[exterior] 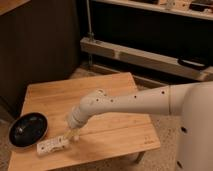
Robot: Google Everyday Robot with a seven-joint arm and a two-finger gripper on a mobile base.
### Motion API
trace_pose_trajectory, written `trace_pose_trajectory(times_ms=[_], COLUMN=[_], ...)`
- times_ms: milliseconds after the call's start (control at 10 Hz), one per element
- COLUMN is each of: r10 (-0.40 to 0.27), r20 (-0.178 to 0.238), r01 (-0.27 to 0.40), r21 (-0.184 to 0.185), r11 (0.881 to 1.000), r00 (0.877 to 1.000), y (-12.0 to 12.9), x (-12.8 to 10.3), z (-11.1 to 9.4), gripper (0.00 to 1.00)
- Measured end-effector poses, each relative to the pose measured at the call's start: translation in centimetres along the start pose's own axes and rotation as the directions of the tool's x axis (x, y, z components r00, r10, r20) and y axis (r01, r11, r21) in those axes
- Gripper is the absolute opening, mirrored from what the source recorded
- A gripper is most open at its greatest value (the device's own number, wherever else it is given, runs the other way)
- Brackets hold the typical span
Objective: Place the bottle in the ceramic bowl
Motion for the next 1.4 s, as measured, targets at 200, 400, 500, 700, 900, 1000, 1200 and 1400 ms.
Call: trace_pose_trajectory(times_ms=[200,400,500,700,900,1000,1200,1400], r10=[-0.009,-0.014,-0.014,0.0,0.006,0.011,0.019,0.029], r20=[0.016,0.017,0.013,-0.002,-0.014,-0.022,-0.038,-0.045], r01=[0.01,0.016,0.015,0.0,-0.008,-0.014,-0.024,-0.036], r21=[-0.055,-0.111,-0.124,-0.137,-0.147,-0.154,-0.158,-0.16], r11=[0.998,0.994,0.992,0.991,0.989,0.988,0.987,0.987], r00=[1.0,1.0,1.0,1.0,1.0,1.0,0.999,0.999], y=[1.0,2.0,2.3,3.1,3.6,3.8,3.8,3.6], x=[0.7,1.3,1.6,3.2,3.9,4.3,4.7,4.7], z=[2.2,4.2,4.7,5.5,6.0,6.4,6.9,7.3], gripper=[0.65,0.65,0.65,0.65,0.65,0.65,0.65,0.51])
